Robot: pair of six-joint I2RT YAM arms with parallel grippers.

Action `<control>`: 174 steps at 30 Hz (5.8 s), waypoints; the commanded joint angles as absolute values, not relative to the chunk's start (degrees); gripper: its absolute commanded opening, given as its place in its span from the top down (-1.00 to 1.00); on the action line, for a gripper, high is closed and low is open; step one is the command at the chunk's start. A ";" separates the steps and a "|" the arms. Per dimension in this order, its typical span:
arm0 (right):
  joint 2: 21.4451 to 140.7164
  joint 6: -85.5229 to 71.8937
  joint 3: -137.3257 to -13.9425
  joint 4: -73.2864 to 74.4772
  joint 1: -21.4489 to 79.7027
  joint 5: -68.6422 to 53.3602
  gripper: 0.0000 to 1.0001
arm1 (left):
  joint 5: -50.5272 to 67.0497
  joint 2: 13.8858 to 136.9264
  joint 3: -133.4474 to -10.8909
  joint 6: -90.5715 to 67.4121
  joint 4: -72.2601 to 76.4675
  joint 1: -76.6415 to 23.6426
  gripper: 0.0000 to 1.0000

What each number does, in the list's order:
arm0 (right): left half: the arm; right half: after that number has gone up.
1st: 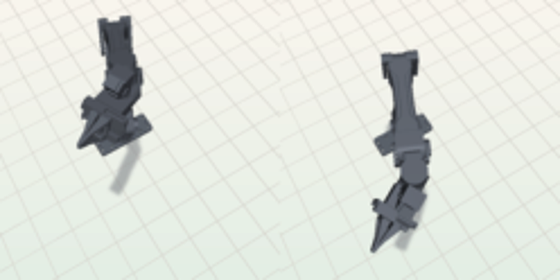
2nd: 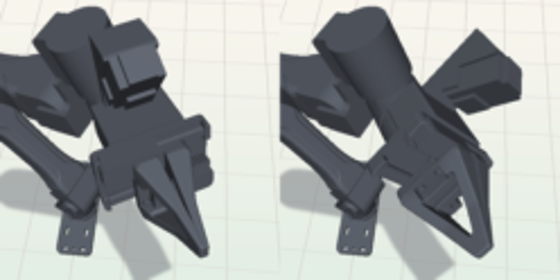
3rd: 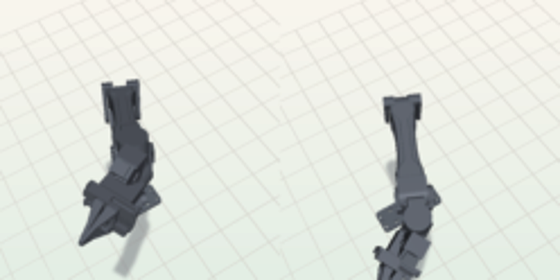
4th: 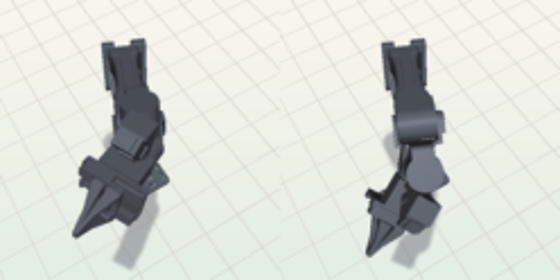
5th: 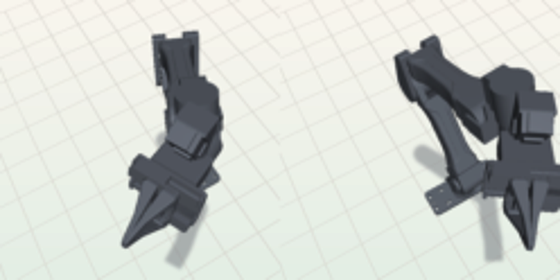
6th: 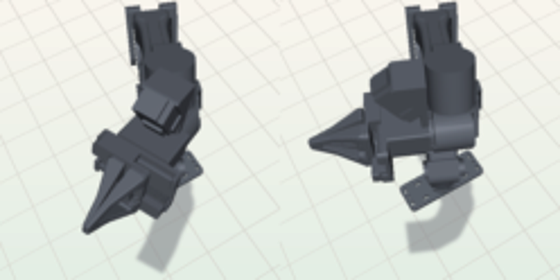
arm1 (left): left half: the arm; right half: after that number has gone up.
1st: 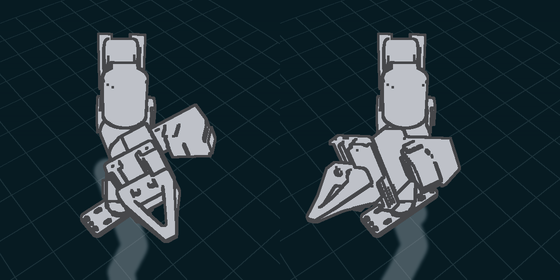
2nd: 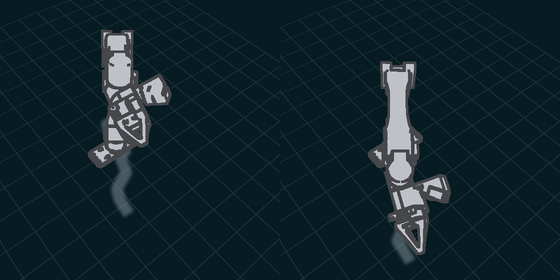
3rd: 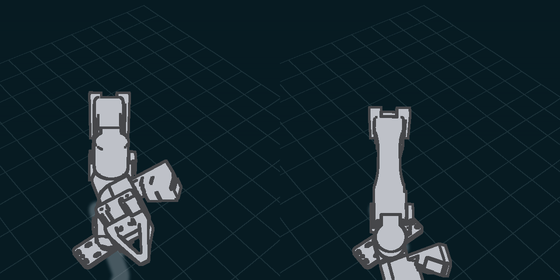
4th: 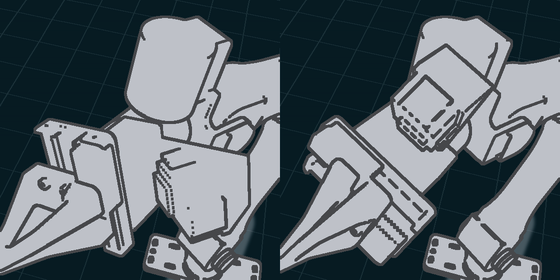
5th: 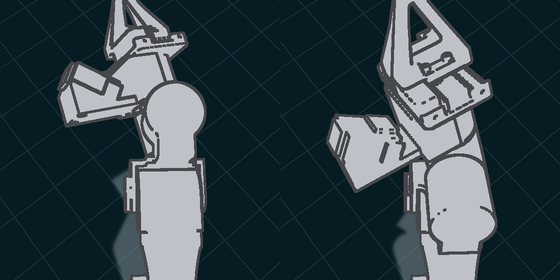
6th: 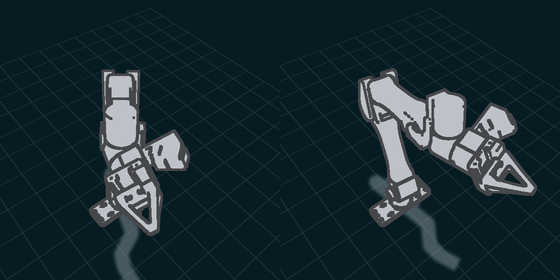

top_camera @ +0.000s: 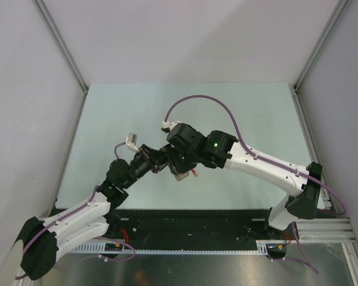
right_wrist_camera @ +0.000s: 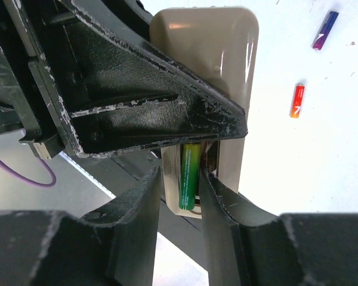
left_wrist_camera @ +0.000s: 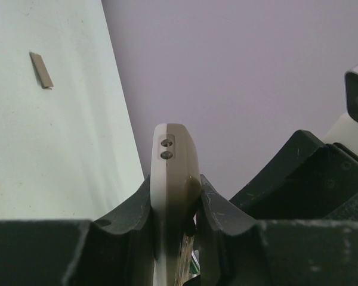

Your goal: Load the batteries into the remote control

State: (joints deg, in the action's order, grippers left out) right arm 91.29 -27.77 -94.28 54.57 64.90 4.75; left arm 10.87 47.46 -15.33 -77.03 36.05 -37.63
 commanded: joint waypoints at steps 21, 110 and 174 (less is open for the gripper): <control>88.95 -28.04 -100.46 59.32 63.11 10.81 0.15 | 14.15 44.91 -18.81 -81.21 49.66 -37.88 1.00; 88.59 -21.80 -102.74 66.35 65.74 8.00 1.00 | 19.24 49.83 -18.63 -77.78 48.78 -35.16 0.99; 86.75 -31.64 -88.86 39.38 62.58 5.27 1.00 | 18.55 46.85 -20.57 -89.56 51.15 -38.23 0.99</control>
State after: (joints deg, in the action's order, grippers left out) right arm 85.49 -29.50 -90.87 50.54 62.96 2.98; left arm 14.74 49.69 -15.88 -82.59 41.39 -35.14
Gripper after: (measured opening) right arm 0.030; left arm 0.302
